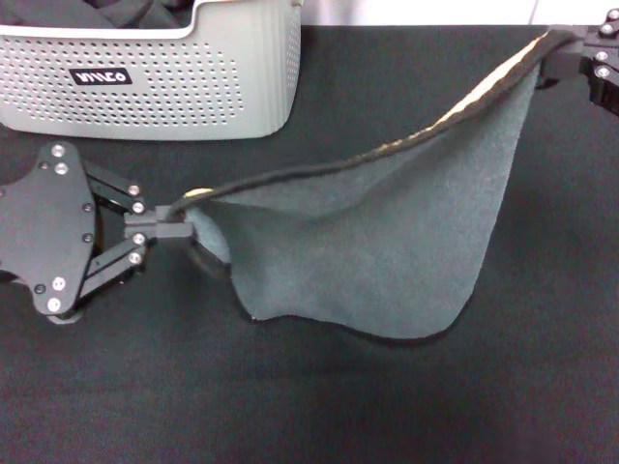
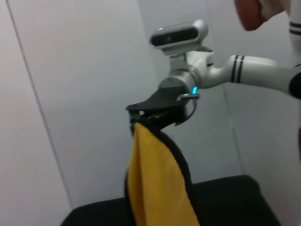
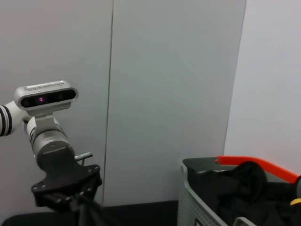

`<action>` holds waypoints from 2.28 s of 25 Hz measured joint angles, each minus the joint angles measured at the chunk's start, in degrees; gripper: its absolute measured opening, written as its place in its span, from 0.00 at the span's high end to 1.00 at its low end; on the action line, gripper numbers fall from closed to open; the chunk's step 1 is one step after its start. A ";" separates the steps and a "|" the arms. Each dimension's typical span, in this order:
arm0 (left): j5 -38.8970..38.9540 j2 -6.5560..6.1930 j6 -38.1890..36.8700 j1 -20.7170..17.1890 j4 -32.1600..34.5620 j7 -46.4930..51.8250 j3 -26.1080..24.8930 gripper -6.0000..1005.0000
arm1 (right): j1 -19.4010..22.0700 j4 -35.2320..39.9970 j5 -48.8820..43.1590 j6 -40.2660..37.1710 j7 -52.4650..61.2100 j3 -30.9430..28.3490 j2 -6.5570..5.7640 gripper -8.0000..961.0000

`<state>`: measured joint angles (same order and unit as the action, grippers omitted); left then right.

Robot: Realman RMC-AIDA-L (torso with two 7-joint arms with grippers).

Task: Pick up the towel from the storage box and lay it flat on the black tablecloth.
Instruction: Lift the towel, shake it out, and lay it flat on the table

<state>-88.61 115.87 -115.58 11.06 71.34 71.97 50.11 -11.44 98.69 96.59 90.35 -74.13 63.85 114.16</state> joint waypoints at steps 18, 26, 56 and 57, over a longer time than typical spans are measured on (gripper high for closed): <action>9.27 0.38 -1.16 -10.84 6.79 -3.16 4.18 0.98 | 7.71 2.71 5.89 7.71 0.42 -0.54 0.39 0.97; 14.50 -1.76 -1.17 -11.97 7.84 -2.04 7.79 0.98 | 8.87 -1.84 5.61 7.13 -2.20 -0.03 0.56 0.97; 23.32 -3.22 -1.23 -21.87 20.15 0.12 15.13 0.98 | 18.53 -1.06 12.73 11.32 -6.17 4.91 1.05 0.97; 23.32 -3.12 -1.23 -22.05 20.25 0.16 15.23 0.98 | 18.68 -1.24 12.73 11.41 -6.17 5.50 1.08 0.97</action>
<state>-65.29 112.76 -116.81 -10.99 91.59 72.13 65.35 7.23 97.45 109.32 101.75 -80.30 69.34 115.24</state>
